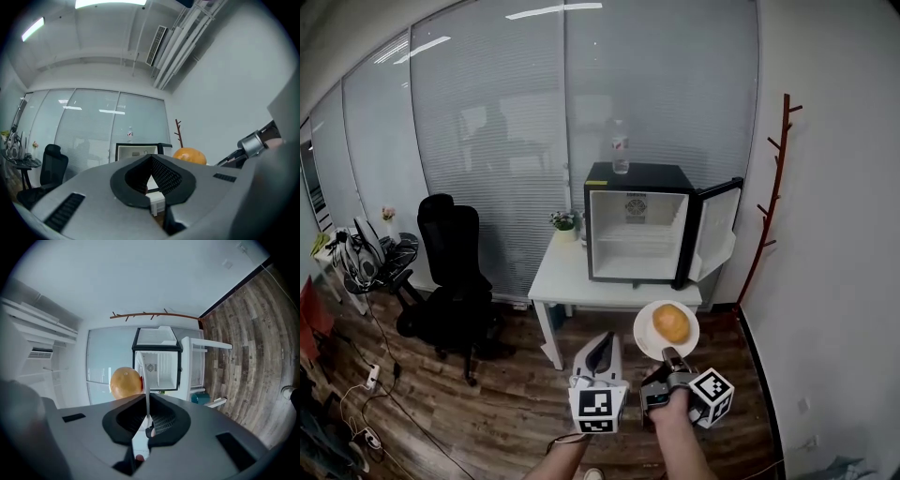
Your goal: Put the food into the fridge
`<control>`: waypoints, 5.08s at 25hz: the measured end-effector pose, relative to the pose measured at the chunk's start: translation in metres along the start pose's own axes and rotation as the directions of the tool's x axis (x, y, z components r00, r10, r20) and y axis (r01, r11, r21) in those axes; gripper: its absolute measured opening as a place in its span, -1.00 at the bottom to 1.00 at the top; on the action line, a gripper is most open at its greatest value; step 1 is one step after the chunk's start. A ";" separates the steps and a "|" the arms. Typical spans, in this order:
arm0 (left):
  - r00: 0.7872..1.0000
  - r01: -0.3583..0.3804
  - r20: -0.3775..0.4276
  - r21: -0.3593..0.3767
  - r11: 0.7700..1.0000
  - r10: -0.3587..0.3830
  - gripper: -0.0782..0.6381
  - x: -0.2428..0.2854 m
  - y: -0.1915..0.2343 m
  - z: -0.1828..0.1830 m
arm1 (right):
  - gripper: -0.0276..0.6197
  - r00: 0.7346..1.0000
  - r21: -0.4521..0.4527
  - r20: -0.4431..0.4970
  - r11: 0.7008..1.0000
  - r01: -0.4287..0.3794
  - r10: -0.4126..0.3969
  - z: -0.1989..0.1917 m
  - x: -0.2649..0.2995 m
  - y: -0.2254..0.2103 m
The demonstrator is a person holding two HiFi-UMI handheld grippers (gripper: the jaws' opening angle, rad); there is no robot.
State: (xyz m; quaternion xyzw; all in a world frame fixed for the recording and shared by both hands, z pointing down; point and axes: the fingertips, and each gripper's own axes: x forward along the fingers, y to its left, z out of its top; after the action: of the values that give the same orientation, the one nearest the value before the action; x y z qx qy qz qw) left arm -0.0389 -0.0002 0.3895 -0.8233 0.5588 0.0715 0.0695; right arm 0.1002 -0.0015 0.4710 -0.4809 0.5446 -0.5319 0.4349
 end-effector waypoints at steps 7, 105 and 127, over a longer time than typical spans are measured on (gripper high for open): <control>0.999 0.029 0.015 0.008 1.000 -0.029 -0.71 0.058 0.052 -0.002 | -0.80 1.000 -0.017 0.002 1.000 -0.002 0.002 -0.021 0.079 0.017; 0.995 0.004 -0.101 -0.022 1.000 -0.006 -0.71 0.515 0.165 -0.168 | -0.78 0.980 0.070 -0.055 0.978 0.197 -0.194 0.117 0.567 -0.077; 0.996 0.003 -0.088 -0.019 1.000 -0.005 -0.71 0.505 0.153 -0.154 | -0.34 0.989 0.060 -0.072 0.990 0.131 -0.127 0.116 0.539 -0.067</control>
State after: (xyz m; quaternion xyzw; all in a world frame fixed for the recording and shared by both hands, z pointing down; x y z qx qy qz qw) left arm 0.0100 -0.5460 0.4368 -0.8273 0.5591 0.0402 0.0373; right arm 0.1327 -0.5501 0.5515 -0.4825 0.5094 -0.5924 0.3960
